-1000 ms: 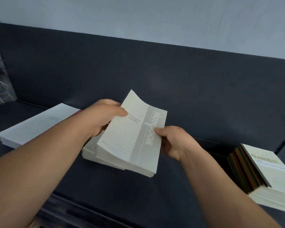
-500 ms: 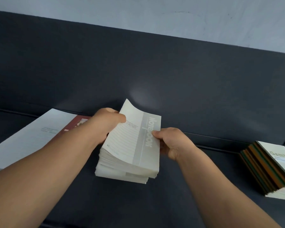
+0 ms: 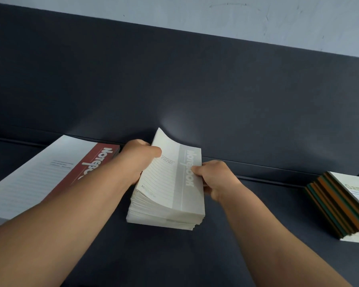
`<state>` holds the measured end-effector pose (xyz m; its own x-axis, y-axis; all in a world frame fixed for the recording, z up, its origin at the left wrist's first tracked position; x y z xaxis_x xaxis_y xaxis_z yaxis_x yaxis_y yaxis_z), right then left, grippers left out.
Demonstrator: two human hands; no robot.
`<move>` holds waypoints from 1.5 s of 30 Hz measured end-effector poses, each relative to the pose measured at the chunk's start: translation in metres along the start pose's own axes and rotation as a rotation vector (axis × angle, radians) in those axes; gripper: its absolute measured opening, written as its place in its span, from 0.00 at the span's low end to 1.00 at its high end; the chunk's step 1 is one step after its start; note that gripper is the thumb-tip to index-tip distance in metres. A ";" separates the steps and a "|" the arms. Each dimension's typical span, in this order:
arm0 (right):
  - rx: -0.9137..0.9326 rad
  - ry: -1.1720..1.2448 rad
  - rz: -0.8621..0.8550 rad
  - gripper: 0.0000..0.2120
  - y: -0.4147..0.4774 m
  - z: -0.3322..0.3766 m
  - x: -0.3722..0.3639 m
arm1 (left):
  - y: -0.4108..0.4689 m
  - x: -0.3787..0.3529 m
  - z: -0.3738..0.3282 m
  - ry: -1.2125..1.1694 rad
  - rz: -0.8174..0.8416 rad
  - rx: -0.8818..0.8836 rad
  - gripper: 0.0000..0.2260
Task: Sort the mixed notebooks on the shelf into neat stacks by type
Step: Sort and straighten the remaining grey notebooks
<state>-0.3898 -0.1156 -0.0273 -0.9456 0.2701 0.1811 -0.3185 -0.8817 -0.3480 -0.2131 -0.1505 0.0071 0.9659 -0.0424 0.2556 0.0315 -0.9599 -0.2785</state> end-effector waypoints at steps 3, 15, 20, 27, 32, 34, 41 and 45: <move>-0.008 -0.011 -0.003 0.11 0.001 -0.003 -0.003 | 0.000 -0.001 0.001 0.008 -0.026 -0.019 0.01; 0.049 -0.114 -0.080 0.10 0.007 -0.016 -0.010 | 0.009 0.000 0.011 0.318 -0.017 -0.061 0.10; 0.068 -0.026 -0.040 0.06 0.004 -0.029 -0.009 | 0.013 -0.003 0.013 0.323 0.036 0.015 0.12; -0.005 0.055 0.106 0.18 -0.003 -0.036 -0.013 | 0.007 0.000 0.016 0.067 0.236 0.233 0.23; -0.014 0.040 0.149 0.16 -0.010 -0.029 -0.018 | 0.008 0.001 0.024 0.026 0.283 0.226 0.22; -0.012 0.015 0.156 0.15 -0.012 -0.028 -0.018 | 0.006 0.002 0.025 0.030 0.281 0.216 0.23; -0.010 0.078 0.140 0.15 -0.012 -0.026 -0.014 | 0.003 0.004 0.022 0.037 0.312 0.213 0.25; 0.014 0.063 0.134 0.16 -0.015 -0.027 -0.013 | -0.001 0.001 0.019 0.117 0.218 0.125 0.38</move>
<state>-0.3744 -0.0960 -0.0494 -0.9819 0.1734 0.0756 -0.1890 -0.9165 -0.3525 -0.2072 -0.1444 -0.0101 0.9173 -0.2830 0.2802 -0.1353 -0.8831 -0.4492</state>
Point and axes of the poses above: each hand's wrist, its own y-axis towards the middle knuckle, its own x-axis out of the back of the hand, z = x × y, the point moved 1 cm from there along y, towards the middle knuckle, and after that the axes turned 3 degrees about x, right-handed, at the moved point
